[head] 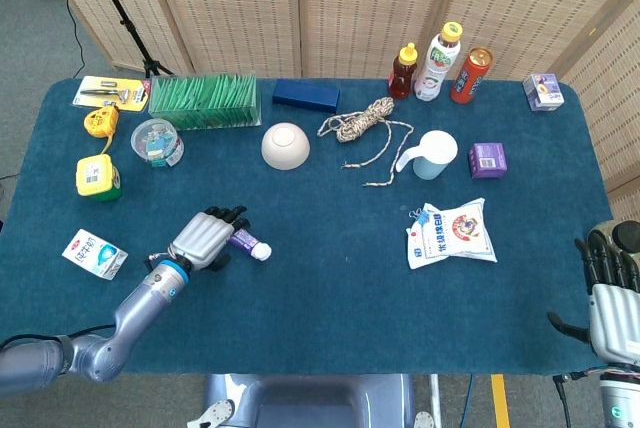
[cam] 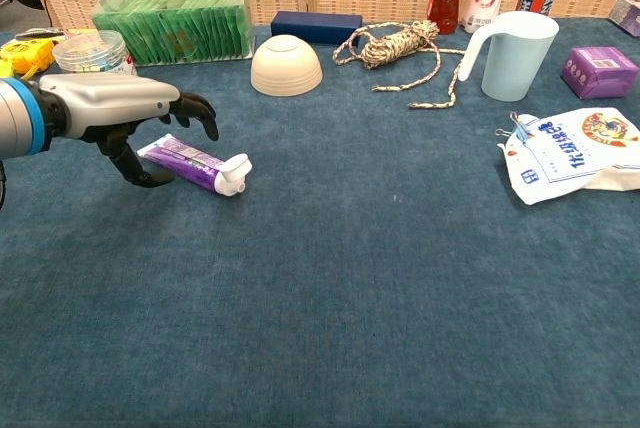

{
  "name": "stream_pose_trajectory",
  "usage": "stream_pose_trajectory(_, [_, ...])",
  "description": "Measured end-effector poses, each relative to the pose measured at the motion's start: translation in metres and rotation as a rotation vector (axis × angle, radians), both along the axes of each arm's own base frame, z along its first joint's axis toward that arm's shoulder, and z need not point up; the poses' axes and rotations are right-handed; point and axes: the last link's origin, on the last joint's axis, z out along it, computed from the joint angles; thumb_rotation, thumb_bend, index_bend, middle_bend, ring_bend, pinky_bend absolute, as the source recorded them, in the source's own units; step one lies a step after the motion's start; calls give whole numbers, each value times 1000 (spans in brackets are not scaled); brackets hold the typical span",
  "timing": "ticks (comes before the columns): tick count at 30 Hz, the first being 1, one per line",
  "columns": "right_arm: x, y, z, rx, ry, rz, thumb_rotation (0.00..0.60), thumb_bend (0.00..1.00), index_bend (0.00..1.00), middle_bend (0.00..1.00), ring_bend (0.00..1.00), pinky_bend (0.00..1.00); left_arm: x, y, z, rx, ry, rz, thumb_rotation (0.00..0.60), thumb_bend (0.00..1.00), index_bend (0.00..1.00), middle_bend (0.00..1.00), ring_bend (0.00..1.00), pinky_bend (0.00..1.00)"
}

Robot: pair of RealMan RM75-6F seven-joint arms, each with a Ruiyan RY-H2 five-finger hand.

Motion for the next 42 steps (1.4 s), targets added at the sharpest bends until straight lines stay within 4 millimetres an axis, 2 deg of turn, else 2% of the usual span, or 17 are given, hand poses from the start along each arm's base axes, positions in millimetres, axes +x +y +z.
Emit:
stream_pose_trajectory(10, [-4,2,1,-5,5,-15,600,0,0,0,0,0,6,1,-30,16,18,-44,600,353,274,150,239,196])
stream_pose_trajectory(17, [-5,2,1,-7,4,-21,600,0,0,0,0,0,25,7,-48,42,-48,-44,600,353,281,156,245,201])
stream_pose_trajectory(22, [-5,3,1,-9,3,-23,600,0,0,0,0,0,33,13,-50,63,-79,-51,600,353,281,170,274,215])
stream_pose_trajectory(42, [-3,4,0,-8,8,-25,600,0,0,0,0,0,5,11,-44,41,-97,14,600,354,374,266,360,310])
